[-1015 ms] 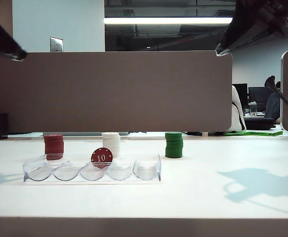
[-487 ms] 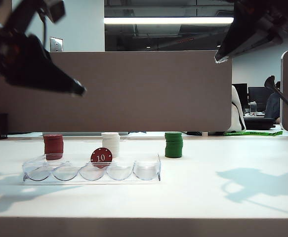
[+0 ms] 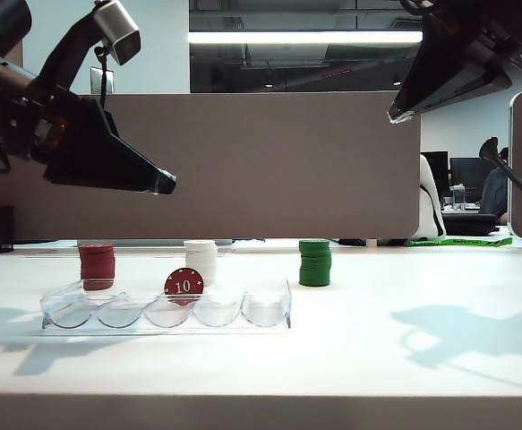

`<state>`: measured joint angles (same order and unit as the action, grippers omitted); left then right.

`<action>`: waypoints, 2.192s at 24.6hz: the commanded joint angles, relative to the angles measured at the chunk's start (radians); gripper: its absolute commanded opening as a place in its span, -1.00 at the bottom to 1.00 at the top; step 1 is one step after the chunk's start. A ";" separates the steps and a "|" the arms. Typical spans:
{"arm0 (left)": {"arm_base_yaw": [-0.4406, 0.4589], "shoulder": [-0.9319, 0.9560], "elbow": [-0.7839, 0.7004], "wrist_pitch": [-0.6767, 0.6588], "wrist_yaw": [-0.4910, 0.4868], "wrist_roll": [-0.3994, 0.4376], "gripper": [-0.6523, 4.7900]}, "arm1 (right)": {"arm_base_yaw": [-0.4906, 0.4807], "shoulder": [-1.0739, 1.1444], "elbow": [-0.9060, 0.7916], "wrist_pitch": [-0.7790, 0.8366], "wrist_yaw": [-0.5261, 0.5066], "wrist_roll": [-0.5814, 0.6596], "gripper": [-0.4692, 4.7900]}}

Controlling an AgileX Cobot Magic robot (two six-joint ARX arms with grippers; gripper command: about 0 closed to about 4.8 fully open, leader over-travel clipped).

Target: Pick up the chip in the box and place it on the pile of chips with the same color.

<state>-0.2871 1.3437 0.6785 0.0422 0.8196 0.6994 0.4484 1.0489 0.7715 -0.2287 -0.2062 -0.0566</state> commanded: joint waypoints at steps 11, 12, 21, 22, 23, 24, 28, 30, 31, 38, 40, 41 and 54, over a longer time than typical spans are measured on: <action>-0.001 0.145 0.101 -0.021 0.026 0.000 0.25 | 0.000 -0.001 0.005 -0.006 -0.006 -0.004 -0.85; -0.001 0.147 0.101 -0.032 0.031 0.003 0.25 | 0.000 -0.001 0.005 -0.007 -0.006 -0.003 -0.85; 0.000 0.150 0.101 -0.071 0.003 0.027 0.12 | 0.000 -0.001 0.005 -0.007 -0.006 -0.003 -0.85; 0.000 0.150 0.101 -0.071 0.003 0.027 0.07 | 0.000 -0.001 0.005 -0.007 -0.006 -0.003 -0.85; 0.000 0.151 0.101 -0.071 0.003 0.027 0.06 | 0.000 -0.001 0.005 -0.007 -0.006 -0.003 -0.85; 0.000 0.151 0.101 -0.071 0.003 0.027 0.06 | 0.000 -0.001 0.005 -0.007 -0.006 -0.003 -0.85; 0.000 0.171 0.101 -0.058 0.003 0.026 0.06 | 0.000 -0.001 0.005 -0.006 -0.006 -0.003 -0.85; 0.000 0.184 0.102 -0.055 0.004 0.026 0.06 | 0.000 -0.001 0.005 -0.007 -0.006 -0.003 -0.85; 0.000 0.195 0.101 -0.056 0.004 0.026 0.06 | 0.000 -0.001 0.005 -0.007 -0.006 -0.003 -0.85; 0.000 0.212 0.102 -0.044 0.003 0.026 0.06 | 0.000 -0.001 0.005 -0.007 -0.006 -0.003 -0.85; 0.000 0.216 0.102 -0.035 -0.008 0.026 0.06 | 0.000 -0.001 0.005 -0.007 -0.006 -0.003 -0.85; 0.000 0.221 0.102 -0.026 -0.013 0.024 0.06 | 0.000 -0.001 0.005 -0.007 -0.006 -0.003 -0.85; 0.001 0.257 0.105 0.061 -0.037 -0.028 0.06 | 0.000 -0.001 0.005 -0.007 -0.006 -0.003 -0.85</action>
<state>-0.2863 1.5951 0.7780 0.0944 0.7811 0.6781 0.4488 1.0492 0.7715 -0.2451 -0.2066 -0.0578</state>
